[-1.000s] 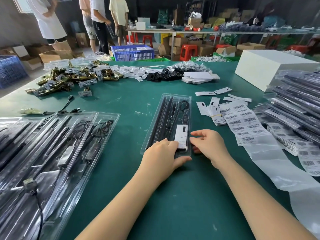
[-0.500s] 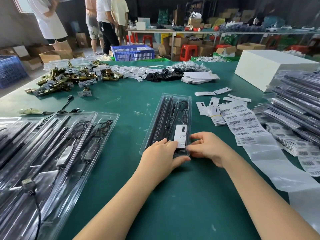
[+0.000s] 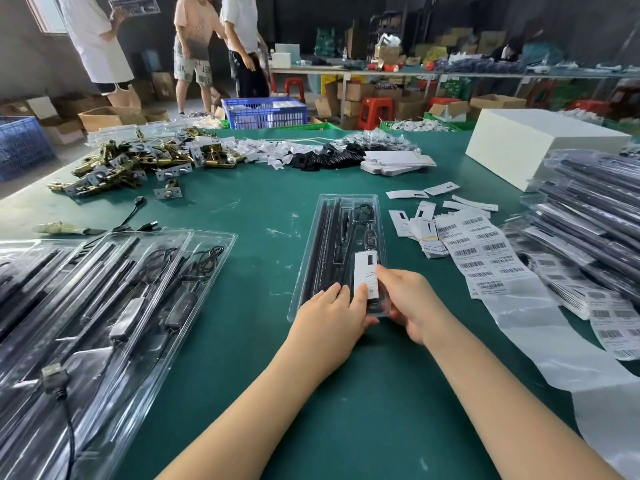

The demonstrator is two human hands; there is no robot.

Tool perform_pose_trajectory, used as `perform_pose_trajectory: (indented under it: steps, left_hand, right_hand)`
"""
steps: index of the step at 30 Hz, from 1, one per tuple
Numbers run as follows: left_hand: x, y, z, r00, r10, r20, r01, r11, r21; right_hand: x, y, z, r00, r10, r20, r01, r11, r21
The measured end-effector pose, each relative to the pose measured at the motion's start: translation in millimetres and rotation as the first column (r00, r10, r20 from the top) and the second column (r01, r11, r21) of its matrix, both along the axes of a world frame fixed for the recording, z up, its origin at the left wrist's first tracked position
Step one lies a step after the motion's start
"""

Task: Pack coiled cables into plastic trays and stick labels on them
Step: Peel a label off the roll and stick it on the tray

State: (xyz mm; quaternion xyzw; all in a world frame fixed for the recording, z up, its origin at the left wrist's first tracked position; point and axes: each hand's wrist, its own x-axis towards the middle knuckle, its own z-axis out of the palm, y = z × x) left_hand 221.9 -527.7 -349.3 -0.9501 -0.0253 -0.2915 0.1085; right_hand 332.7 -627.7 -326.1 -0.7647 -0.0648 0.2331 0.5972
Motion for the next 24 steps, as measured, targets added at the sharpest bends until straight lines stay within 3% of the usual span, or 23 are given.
perform_pose_trajectory:
  steps: [4, 9, 11, 13, 15, 16, 17, 19, 20, 21, 24]
  left_hand:
    - [0.4, -6.7, -1.0, 0.999, -0.027, 0.018, 0.027, 1.000, -0.002]
    - [-0.6, -12.2, 4.0, 1.000, -0.023, 0.004, 0.023, 0.998, -0.063]
    - [-3.0, -11.5, 10.4, 0.999, -0.047, 0.021, 0.051, 0.951, -0.306]
    - [-2.7, 0.5, 13.9, 0.994, -0.007, 0.108, 0.072, 0.791, -0.608]
    - [-1.2, 20.8, 14.1, 0.969, 0.154, 0.193, 0.059, 0.613, -0.788]
    - [-0.9, 29.9, 16.5, 0.961, 0.225, 0.158, 0.041, 0.452, -0.891]
    - [-1.0, 37.3, 18.8, 0.966, 0.243, 0.093, 0.037, 0.225, -0.974]
    - [-1.1, 45.2, 24.2, 0.987, 0.155, 0.040, 0.075, -0.233, -0.970]
    - [-1.0, 48.8, 25.9, 0.994, 0.101, 0.041, 0.078, -0.391, -0.917]
    - [-0.6, 51.2, 28.2, 0.997, 0.064, 0.032, 0.059, -0.485, -0.872]
    - [1.1, 51.4, 32.2, 0.999, -0.023, 0.027, 0.007, -0.610, -0.792]
  right_hand:
    - [1.7, 1.6, 0.5, 0.977, -0.036, 0.209, 0.048, 0.997, -0.054]
    - [2.3, 3.7, -9.0, 0.993, -0.105, 0.055, 0.095, 0.983, 0.160]
    - [2.7, 2.4, -9.6, 0.989, -0.129, 0.077, 0.110, 0.971, 0.214]
    - [2.9, 0.3, -5.3, 0.984, -0.151, 0.090, 0.121, 0.952, 0.281]
    - [3.2, -2.2, -1.1, 0.985, -0.142, 0.102, 0.102, 0.940, 0.324]
    - [3.1, -2.8, 0.2, 0.987, -0.117, 0.106, 0.072, 0.932, 0.355]
    - [2.6, -2.9, 1.5, 0.990, -0.084, 0.116, 0.033, 0.923, 0.384]
    - [0.7, -2.0, 3.4, 0.986, -0.039, 0.162, -0.031, 0.913, 0.407]
    - [0.3, -1.6, 4.0, 0.984, -0.031, 0.176, -0.044, 0.912, 0.407]
    - [-0.2, -1.4, 4.1, 0.984, -0.031, 0.174, -0.044, 0.911, 0.409]
    - [-0.4, -1.8, 0.7, 0.994, -0.026, 0.108, -0.021, 0.911, 0.412]
